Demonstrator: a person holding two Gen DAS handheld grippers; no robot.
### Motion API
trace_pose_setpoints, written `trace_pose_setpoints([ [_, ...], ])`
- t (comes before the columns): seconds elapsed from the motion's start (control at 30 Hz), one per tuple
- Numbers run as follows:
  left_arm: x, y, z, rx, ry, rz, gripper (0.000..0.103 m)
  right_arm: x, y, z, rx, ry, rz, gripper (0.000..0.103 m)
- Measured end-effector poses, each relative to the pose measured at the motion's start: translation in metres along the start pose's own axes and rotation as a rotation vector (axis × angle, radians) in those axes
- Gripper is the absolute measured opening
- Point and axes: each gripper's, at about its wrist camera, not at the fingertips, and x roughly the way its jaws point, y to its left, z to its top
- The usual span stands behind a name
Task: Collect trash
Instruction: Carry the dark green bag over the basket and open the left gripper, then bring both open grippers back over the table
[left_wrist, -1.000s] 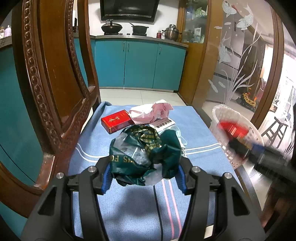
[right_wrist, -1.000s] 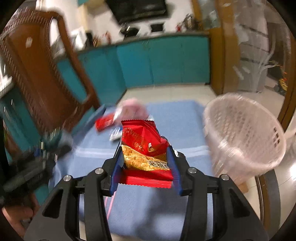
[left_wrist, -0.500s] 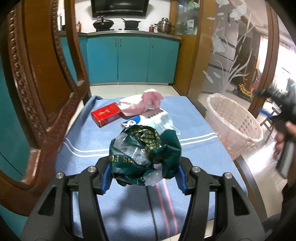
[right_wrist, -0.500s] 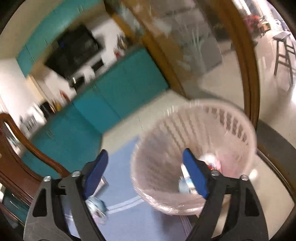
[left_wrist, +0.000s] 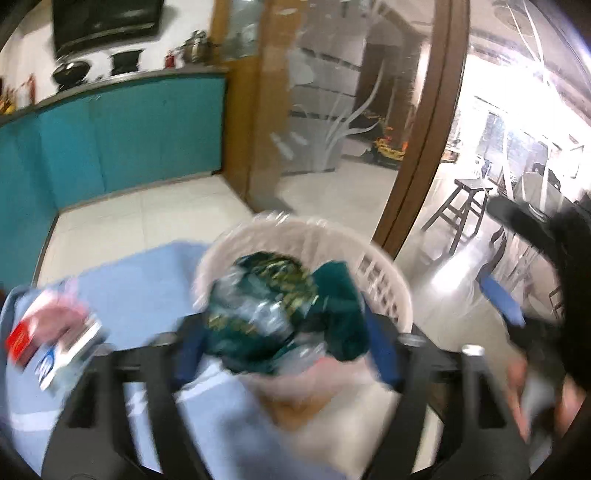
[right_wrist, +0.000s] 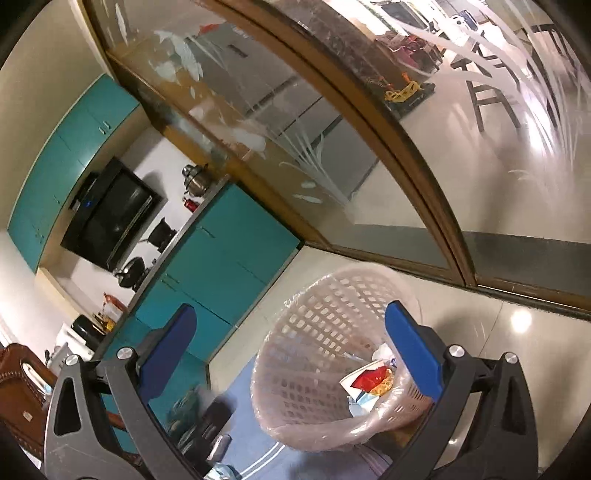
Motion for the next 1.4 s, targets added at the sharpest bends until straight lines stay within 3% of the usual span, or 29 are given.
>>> trace_pose_setpoints([
  [0.07, 0.029, -0.006, 0.005, -0.001, 0.078, 0.047, 0.101, 0.002, 0.004, -0.001, -0.022, 0.003, 0.009, 0.1],
  [0.13, 0.027, 0.003, -0.003, -0.041, 0.101, 0.071, 0.101, 0.005, 0.008, -0.003, -0.053, 0.022, 0.02, 0.1],
  [0.23, -0.012, 0.028, -0.025, -0.072, 0.044, 0.098, 0.101, 0.012, 0.021, -0.011, -0.117, 0.075, 0.053, 0.1],
  [0.37, -0.086, 0.075, -0.062, -0.096, -0.02, 0.233, 0.101, 0.016, 0.053, -0.038, -0.262, 0.16, 0.096, 0.1],
  [0.53, -0.158, 0.14, -0.111, -0.211, -0.037, 0.385, 0.101, 0.017, 0.107, -0.099, -0.528, 0.323, 0.153, 0.1],
  [0.63, -0.171, 0.17, -0.134, -0.269, -0.049, 0.447, 0.101, 0.008, 0.133, -0.146, -0.679, 0.388, 0.176, 0.1],
  [0.73, -0.175, 0.197, -0.151, -0.359, -0.032, 0.452, 0.101, -0.001, 0.147, -0.184, -0.811, 0.414, 0.199, 0.1],
  [0.8, -0.173, 0.203, -0.152, -0.365, -0.022, 0.433, 0.101, -0.004, 0.153, -0.203, -0.89, 0.419, 0.19, 0.1],
  [0.87, -0.169, 0.203, -0.155, -0.351, -0.032, 0.465, 0.101, -0.003, 0.155, -0.213, -0.938, 0.431, 0.182, 0.1],
  [1.4, -0.176, 0.201, -0.154, -0.345, -0.041, 0.417, 0.101, 0.015, 0.155, -0.229, -0.939, 0.45, 0.132, 0.1],
])
